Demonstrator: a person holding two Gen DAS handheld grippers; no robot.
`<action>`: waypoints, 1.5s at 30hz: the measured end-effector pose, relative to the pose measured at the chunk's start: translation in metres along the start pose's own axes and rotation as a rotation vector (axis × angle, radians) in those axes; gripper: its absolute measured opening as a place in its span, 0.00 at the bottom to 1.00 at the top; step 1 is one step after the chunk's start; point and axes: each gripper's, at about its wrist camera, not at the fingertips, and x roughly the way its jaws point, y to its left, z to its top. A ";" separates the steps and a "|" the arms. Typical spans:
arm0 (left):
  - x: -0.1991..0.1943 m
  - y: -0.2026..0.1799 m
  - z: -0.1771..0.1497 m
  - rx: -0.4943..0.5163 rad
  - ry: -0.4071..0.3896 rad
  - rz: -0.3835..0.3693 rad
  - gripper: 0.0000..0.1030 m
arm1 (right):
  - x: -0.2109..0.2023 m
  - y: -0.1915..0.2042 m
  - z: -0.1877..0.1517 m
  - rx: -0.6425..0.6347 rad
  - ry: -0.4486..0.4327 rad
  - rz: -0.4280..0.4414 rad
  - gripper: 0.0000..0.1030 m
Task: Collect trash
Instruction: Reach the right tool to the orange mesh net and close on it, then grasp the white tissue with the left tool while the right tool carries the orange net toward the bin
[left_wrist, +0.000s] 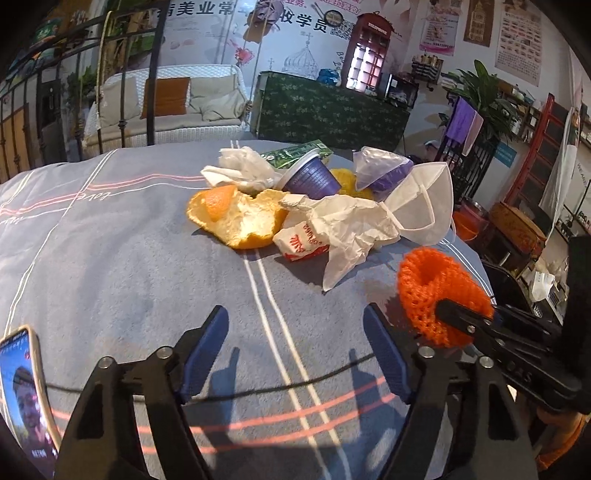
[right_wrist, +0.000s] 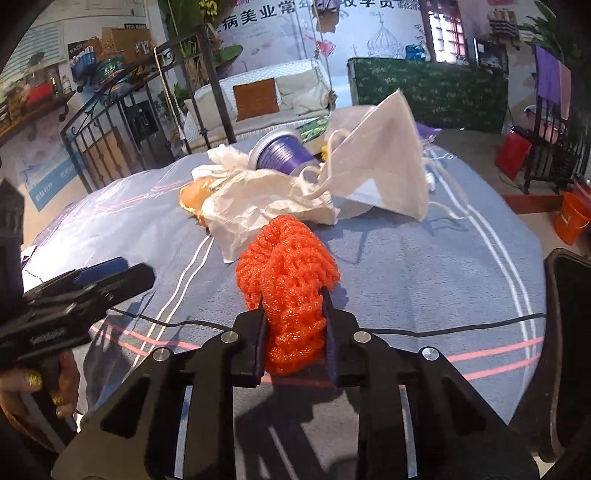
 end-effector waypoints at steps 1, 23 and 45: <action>0.003 -0.001 0.003 0.007 -0.001 0.001 0.70 | -0.004 -0.001 -0.001 -0.003 -0.006 -0.006 0.25; 0.077 -0.019 0.042 -0.015 0.103 -0.056 0.62 | -0.046 -0.018 -0.017 0.047 -0.041 -0.025 0.25; 0.002 0.005 0.009 -0.059 -0.019 -0.049 0.25 | -0.049 -0.019 -0.025 0.057 -0.039 0.001 0.25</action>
